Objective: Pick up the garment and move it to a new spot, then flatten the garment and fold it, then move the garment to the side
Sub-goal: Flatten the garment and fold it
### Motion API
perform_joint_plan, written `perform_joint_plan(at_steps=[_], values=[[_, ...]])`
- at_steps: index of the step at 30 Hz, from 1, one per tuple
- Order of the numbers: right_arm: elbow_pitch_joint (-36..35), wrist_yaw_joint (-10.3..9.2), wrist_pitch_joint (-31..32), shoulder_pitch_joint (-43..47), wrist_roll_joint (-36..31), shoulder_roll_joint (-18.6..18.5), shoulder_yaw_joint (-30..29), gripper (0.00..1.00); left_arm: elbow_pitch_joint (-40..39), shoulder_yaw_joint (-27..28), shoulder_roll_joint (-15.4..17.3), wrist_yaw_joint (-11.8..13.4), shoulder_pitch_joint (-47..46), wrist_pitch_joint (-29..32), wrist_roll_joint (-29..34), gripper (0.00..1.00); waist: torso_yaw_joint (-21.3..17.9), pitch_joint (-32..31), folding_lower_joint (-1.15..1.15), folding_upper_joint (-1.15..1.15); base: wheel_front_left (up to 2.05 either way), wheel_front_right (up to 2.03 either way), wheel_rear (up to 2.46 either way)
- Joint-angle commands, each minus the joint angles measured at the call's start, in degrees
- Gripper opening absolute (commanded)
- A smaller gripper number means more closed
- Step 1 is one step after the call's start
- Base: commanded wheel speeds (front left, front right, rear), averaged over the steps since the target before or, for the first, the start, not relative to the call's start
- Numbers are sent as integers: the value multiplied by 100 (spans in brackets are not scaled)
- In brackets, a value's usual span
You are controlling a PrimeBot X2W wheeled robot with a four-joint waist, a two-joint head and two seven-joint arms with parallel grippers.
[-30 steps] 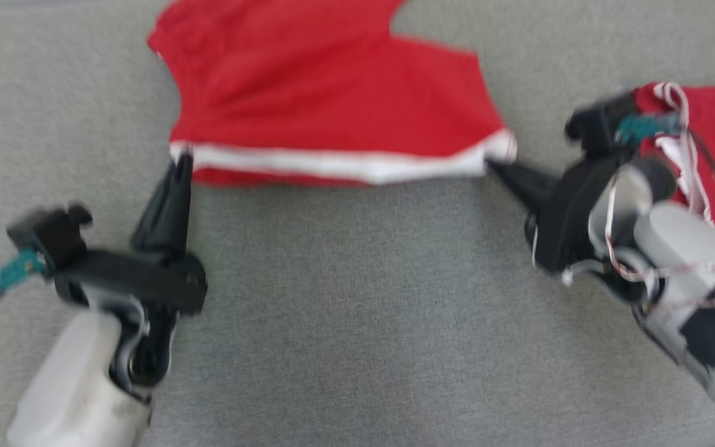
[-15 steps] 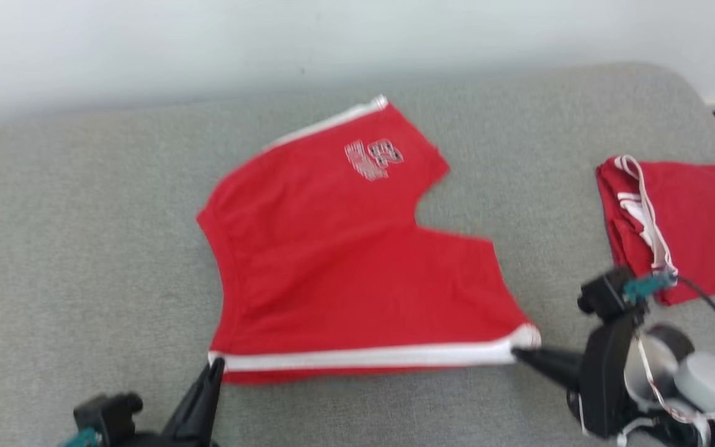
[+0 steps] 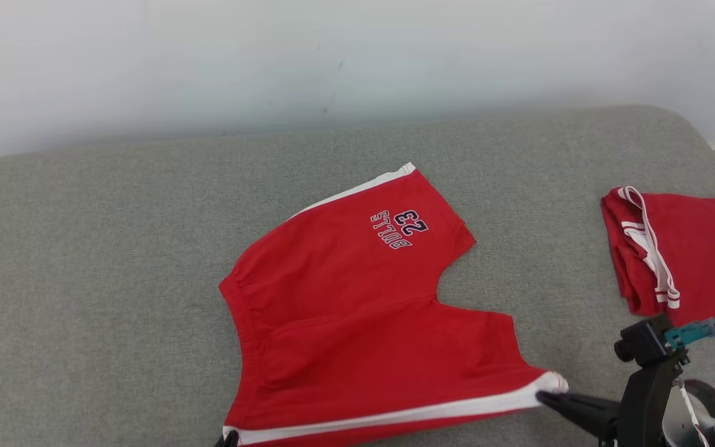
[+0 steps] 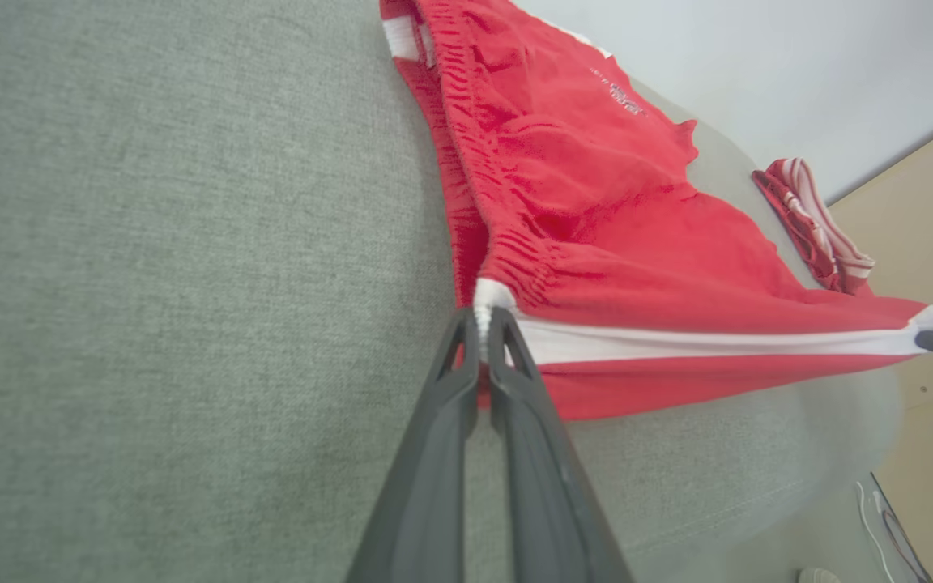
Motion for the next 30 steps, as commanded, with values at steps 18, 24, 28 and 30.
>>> perform_joint_plan(at_steps=[18,24,28,30], values=[[765,-15,-377,-1699,-1608,879,-752,0,17,35,-434,124,-1874,232,102,0,380,550,1,1,0,0,0],[1355,-15,-363,-2494,-1872,1180,-476,0,510,13,-742,161,-2571,128,192,0,564,906,1,1,0,0,0],[1775,-15,-509,-3007,-1998,1328,-324,0,845,57,-922,231,-2992,8,235,0,669,1141,1,1,0,0,0],[1989,-15,-618,-3239,-2079,1394,-252,0,992,97,-1002,260,-3186,-60,265,0,718,1249,1,1,0,0,0]])
